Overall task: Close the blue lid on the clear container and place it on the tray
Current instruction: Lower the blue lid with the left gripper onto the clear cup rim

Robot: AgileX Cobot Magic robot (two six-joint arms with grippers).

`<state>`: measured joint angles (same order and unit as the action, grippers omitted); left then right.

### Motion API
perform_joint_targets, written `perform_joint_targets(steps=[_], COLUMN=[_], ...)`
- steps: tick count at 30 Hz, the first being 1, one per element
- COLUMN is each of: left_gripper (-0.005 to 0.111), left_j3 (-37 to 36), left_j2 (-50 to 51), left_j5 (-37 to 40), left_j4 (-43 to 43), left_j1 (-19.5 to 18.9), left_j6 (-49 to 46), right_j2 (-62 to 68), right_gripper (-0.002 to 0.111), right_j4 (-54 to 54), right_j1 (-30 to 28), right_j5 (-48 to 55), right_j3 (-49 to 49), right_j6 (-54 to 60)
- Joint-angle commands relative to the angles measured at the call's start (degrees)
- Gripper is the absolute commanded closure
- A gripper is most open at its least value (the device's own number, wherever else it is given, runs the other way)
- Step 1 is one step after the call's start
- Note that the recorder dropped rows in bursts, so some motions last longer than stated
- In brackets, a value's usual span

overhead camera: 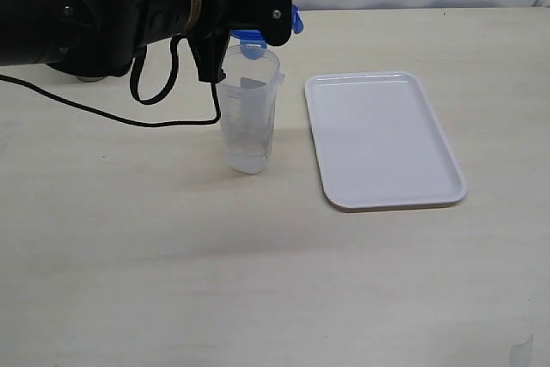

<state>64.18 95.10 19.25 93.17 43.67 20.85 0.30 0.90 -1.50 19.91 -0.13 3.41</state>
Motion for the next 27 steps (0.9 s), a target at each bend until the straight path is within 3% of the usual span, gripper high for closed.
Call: perform_joint_targets(steps=[1, 18, 27], left_gripper=[0.107, 0.107, 0.107], left_j3=[-0.19, -0.19, -0.19], left_j2=[-0.1, -0.1, -0.1], left_j5=[1.2, 5.78, 11.43], left_j4=[1.49, -1.27, -1.13], left_j1=[0.69, 2.35, 6.02], left_j6=[0.49, 0.61, 0.47], right_j2=[-0.3, -0.3, -0.3], right_gripper=[0.104, 0.104, 0.104], right_j4=[-0.05, -0.05, -0.05], right_j1=[-0.35, -0.35, -0.35], right_j5=[-0.31, -0.31, -0.31], right_j3=[0.13, 0.13, 0.13], right_j6=[0.05, 0.05, 0.05])
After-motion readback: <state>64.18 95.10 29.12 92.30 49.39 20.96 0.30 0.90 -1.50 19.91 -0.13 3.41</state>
